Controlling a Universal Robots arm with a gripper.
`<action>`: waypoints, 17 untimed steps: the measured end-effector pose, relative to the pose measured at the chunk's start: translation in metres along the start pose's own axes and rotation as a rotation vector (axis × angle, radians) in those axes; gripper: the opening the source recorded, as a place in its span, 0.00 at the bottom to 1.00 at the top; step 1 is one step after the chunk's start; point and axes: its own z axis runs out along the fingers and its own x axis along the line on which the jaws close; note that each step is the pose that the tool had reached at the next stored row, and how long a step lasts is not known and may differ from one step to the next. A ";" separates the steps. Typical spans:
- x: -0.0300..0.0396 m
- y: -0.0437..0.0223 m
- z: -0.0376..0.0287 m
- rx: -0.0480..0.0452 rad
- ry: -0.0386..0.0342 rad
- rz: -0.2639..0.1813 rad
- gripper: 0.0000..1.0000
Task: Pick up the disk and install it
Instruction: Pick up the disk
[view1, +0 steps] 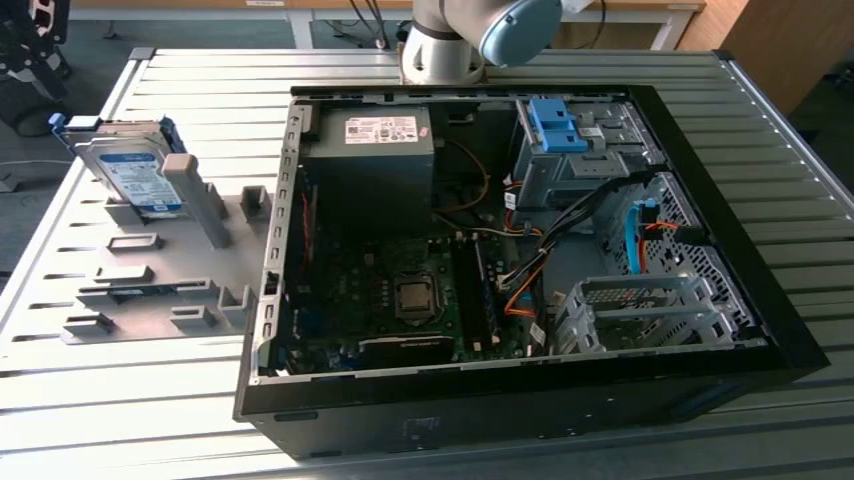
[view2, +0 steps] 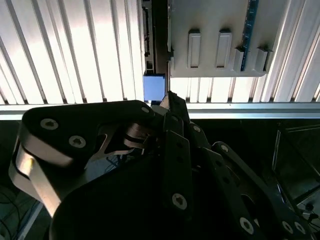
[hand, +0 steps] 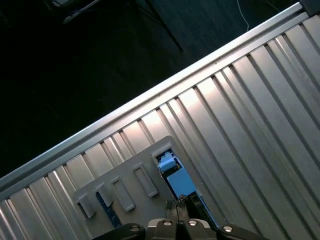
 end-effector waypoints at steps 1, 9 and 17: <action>0.0000 0.0000 0.0000 0.0000 0.0000 0.000 0.11; 0.0000 -0.0001 0.0002 -0.0006 0.0021 -0.050 0.11; 0.0000 -0.0001 0.0008 -0.0027 0.0085 -0.195 0.11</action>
